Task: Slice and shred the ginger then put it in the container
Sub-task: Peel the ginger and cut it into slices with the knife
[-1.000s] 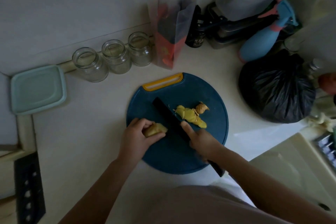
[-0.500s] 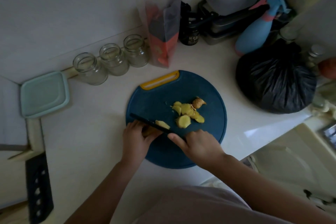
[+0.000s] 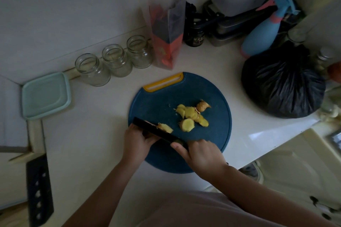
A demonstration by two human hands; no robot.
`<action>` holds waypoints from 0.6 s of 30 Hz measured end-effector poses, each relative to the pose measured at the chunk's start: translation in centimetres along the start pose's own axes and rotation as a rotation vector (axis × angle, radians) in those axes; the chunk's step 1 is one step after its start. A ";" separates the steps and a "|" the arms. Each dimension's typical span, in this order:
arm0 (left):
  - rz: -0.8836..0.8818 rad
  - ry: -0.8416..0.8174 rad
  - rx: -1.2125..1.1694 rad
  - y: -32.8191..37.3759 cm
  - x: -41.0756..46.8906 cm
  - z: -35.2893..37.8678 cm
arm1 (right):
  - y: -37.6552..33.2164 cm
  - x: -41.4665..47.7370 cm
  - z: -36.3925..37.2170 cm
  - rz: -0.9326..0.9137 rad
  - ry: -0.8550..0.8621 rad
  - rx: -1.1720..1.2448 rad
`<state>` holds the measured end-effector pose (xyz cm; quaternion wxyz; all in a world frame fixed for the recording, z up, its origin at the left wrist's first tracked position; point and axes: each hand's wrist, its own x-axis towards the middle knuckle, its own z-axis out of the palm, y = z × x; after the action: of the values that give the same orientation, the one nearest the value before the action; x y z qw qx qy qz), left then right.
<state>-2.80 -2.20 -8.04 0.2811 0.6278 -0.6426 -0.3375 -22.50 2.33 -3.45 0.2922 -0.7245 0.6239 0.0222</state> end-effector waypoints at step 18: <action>0.079 0.036 0.037 -0.8 -0.2 0.5 | -1.2 0.3 0.2 0.135 -0.113 0.116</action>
<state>-2.67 -1.91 -8.90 0.2940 0.6130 -0.6678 -0.3032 -21.26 2.19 -3.23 0.3663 -0.6603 0.6540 0.0463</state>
